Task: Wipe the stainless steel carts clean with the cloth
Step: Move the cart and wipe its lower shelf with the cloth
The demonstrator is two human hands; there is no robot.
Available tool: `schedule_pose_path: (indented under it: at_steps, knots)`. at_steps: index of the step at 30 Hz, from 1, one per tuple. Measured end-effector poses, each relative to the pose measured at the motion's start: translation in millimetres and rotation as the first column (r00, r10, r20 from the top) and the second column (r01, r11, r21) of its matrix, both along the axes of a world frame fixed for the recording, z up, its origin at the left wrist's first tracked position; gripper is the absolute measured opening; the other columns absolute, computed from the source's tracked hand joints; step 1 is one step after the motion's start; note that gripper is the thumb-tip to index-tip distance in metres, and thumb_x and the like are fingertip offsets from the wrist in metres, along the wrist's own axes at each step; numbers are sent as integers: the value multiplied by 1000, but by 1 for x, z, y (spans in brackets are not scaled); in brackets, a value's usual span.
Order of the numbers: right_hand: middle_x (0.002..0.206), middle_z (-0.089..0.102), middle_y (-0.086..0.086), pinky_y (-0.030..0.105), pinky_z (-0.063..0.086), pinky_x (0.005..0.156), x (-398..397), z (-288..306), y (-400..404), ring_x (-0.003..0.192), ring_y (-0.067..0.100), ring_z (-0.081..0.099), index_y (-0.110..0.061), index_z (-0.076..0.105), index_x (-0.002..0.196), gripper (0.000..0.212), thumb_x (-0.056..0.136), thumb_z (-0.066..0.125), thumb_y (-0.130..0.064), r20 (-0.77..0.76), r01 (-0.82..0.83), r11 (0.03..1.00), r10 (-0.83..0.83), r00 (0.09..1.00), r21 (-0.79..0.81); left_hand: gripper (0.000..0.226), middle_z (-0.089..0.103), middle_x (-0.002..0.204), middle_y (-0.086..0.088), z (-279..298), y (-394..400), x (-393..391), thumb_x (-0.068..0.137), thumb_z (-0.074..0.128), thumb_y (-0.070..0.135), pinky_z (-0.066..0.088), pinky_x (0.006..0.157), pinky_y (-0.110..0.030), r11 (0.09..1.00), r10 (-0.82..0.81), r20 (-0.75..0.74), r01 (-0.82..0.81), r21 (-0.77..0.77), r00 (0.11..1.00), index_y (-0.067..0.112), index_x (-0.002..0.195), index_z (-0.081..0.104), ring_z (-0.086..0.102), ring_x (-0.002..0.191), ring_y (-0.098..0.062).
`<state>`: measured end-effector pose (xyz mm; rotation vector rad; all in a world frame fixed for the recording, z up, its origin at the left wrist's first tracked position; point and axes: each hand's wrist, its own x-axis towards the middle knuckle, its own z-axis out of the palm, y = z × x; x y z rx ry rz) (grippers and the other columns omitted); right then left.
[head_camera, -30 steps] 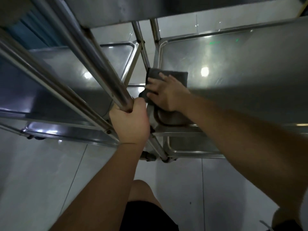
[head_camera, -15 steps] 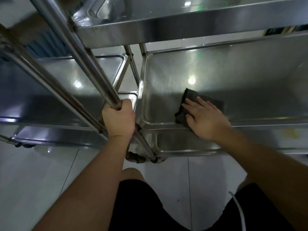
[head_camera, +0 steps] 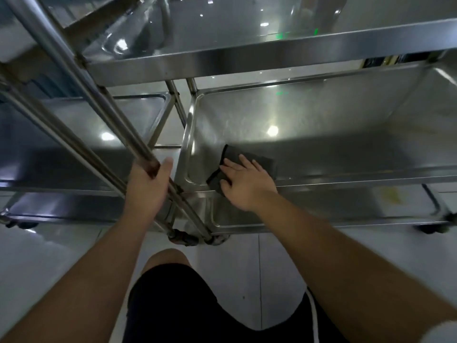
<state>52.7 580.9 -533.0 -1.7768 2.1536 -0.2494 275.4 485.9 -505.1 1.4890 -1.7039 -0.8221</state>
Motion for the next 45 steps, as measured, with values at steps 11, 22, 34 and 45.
schedule_pose_path:
  at_steps: [11, 22, 34, 45]
  knots:
    - [174, 14, -13, 48, 7, 130, -195, -8, 116, 162, 24, 7, -33, 27, 165, 63, 105, 27, -53, -65, 526, 850, -525, 849, 7, 27, 75, 79, 1, -64, 58, -32, 97, 71, 46, 55, 68, -33, 750, -637, 467, 351, 561, 614, 22, 86, 71, 74, 76, -18]
    - [173, 16, -18, 43, 3, 129, -171, -5, 97, 162, 16, 3, -39, 27, 164, 60, 106, 30, -53, -57, 192, 981, -193, 980, -18, 31, 58, 130, -6, -18, 85, -254, 104, 55, 37, 48, 97, -41, 860, -418, 453, 503, -82, 788, 18, 128, 60, 58, 118, -29]
    - [174, 15, -10, 56, 11, 128, -435, -20, 243, 161, 27, 10, -39, 20, 163, 76, 94, 14, -70, -189, 675, 737, -659, 728, 31, 64, 40, 164, -12, -41, 98, -271, 104, 46, 47, 30, 124, -51, 881, -320, 734, 472, -1, 599, 13, 158, 41, 38, 150, -33]
    - [172, 25, -9, 53, 14, 128, -393, -18, 125, 159, 31, 15, -33, 34, 161, 72, 96, 23, -62, -127, 542, 839, -543, 830, -47, 73, 38, 164, -8, -45, 99, -273, 95, 31, 49, 27, 126, -46, 880, -300, 772, 475, -4, 560, 13, 157, 41, 36, 150, -30]
